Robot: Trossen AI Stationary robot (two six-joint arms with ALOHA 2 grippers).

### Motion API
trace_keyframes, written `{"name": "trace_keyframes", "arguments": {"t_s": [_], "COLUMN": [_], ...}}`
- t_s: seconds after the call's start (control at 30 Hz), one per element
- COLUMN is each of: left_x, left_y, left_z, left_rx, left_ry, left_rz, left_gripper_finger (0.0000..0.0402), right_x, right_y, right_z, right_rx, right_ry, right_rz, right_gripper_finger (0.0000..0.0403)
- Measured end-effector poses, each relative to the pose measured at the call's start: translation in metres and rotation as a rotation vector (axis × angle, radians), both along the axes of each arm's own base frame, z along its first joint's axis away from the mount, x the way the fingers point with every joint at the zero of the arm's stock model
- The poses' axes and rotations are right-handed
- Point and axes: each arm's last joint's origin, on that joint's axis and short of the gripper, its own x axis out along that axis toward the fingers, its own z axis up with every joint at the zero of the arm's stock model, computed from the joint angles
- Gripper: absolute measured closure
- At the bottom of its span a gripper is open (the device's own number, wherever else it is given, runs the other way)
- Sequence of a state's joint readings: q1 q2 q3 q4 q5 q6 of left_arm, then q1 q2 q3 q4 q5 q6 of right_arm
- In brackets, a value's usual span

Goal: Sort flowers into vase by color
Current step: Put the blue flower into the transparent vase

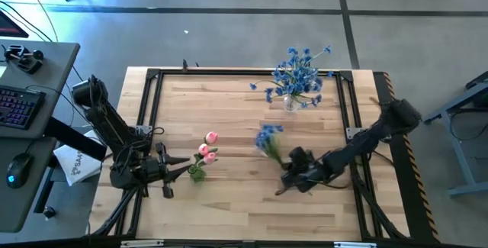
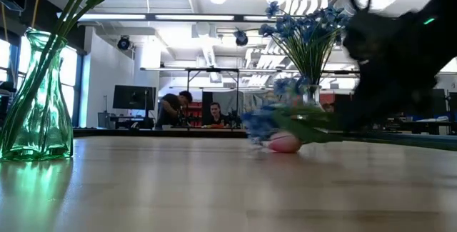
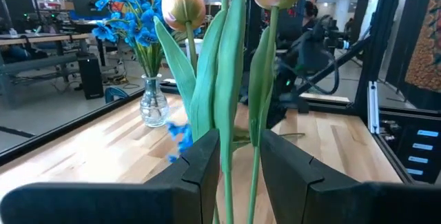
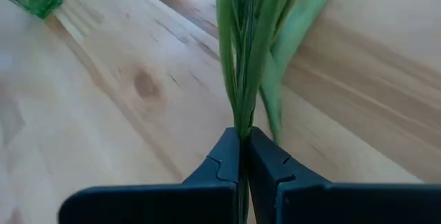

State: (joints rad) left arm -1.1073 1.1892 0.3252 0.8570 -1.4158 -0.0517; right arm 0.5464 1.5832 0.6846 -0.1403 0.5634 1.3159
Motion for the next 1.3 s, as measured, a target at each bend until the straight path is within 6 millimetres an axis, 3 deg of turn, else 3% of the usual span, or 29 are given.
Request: {"name": "trace_keyframes", "arguments": {"t_s": [0.17, 0.3, 0.4, 0.5, 0.6, 0.8, 0.93, 1.03, 1.13, 1.3], "left_x": [0.000, 0.000, 0.000, 0.000, 0.000, 0.000, 0.000, 0.000, 0.000, 0.000], "left_y": [0.000, 0.000, 0.000, 0.000, 0.000, 0.000, 0.000, 0.000, 0.000, 0.000], "left_z": [0.000, 0.000, 0.000, 0.000, 0.000, 0.000, 0.000, 0.000, 0.000, 0.000], "left_rx": [-0.025, -0.035, -0.035, -0.035, -0.034, -0.034, -0.032, -0.032, -0.028, 0.062], "left_ry": [-0.008, -0.011, -0.012, -0.011, -0.011, -0.011, -0.010, -0.010, -0.009, 0.020], "left_rz": [-0.001, -0.001, -0.001, -0.001, -0.001, -0.001, 0.000, -0.001, -0.001, 0.004], "left_gripper_finger": [0.0308, 0.0308, 0.0308, 0.0308, 0.0308, 0.0308, 0.0308, 0.0308, 0.0308, 0.0308], "right_x": [0.053, 0.092, 0.099, 0.091, 0.072, 0.028, 0.007, 0.002, 0.000, 0.000], "right_y": [0.000, 0.006, 0.008, 0.005, 0.000, -0.006, -0.010, -0.011, -0.012, -0.013], "right_z": [-0.014, 0.011, 0.038, 0.057, 0.058, 0.016, -0.009, -0.016, -0.017, -0.005], "right_rx": [0.036, -0.060, -0.140, -0.183, -0.176, -0.055, 0.027, 0.061, 0.063, 0.040], "right_ry": [-0.063, -0.138, -0.104, -0.027, 0.095, 0.276, 0.290, 0.236, 0.232, 0.282], "right_rz": [0.029, 0.180, 0.242, 0.222, 0.133, -0.082, -0.215, -0.252, -0.235, -0.177], "right_gripper_finger": [0.0402, 0.0402, 0.0402, 0.0402, 0.0402, 0.0402, 0.0402, 0.0396, 0.0367, 0.0280]}}
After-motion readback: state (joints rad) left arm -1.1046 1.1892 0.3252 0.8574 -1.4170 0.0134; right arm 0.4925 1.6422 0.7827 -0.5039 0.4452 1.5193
